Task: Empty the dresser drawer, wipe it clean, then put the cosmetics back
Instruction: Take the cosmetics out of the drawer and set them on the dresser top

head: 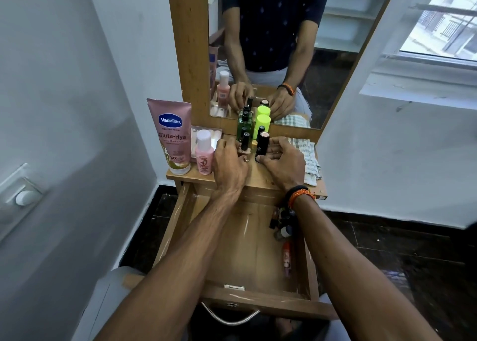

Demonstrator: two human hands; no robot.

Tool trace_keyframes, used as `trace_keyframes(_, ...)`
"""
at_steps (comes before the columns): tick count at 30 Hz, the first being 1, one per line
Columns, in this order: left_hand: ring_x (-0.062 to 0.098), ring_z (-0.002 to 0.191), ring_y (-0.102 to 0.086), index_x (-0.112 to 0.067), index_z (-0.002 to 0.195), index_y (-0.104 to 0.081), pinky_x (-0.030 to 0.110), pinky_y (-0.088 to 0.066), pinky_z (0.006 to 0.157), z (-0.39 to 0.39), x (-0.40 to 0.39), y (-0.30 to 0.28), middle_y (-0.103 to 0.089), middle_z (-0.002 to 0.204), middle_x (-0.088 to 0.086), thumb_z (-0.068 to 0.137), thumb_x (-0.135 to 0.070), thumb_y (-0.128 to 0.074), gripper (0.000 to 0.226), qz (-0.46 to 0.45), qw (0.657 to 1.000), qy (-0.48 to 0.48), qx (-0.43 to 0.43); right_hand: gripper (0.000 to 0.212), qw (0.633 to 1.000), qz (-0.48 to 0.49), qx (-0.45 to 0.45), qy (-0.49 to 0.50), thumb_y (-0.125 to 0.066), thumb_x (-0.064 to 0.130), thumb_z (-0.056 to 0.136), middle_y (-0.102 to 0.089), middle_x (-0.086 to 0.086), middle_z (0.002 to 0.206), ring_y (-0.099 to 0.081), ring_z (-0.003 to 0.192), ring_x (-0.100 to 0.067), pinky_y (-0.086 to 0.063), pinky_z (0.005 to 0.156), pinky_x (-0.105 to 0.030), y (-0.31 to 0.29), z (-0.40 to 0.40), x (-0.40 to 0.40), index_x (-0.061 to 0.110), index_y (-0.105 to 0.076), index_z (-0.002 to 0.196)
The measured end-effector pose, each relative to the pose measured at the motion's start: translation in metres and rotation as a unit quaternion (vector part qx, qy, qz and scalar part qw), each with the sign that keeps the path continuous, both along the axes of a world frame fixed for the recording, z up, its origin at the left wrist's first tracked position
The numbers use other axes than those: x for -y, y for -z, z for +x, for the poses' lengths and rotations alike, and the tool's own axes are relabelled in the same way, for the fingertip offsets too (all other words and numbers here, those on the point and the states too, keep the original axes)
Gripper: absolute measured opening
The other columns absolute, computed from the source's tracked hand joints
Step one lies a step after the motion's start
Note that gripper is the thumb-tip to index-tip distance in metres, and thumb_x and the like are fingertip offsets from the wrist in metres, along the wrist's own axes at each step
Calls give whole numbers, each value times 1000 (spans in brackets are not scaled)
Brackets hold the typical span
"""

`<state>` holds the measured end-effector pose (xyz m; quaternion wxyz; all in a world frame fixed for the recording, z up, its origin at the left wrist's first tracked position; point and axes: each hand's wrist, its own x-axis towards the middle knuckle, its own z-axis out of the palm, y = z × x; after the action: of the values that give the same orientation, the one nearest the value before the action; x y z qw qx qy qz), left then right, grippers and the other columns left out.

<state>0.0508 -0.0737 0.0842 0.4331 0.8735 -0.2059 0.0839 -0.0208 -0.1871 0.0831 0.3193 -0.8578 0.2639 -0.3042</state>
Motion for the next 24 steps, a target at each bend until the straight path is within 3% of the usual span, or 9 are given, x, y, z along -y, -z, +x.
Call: trace_keyframes(24,24,108,-58,-4,118,-59,27,-46,85,-6,4,3,-60,119,10,81,5,-65,39,-30,999,-28,1,48,1000,5,1,4,-88,19,73,-70,5,92,-68,81,-11,-61,79,-31,0,2,-3,17,-61,113)
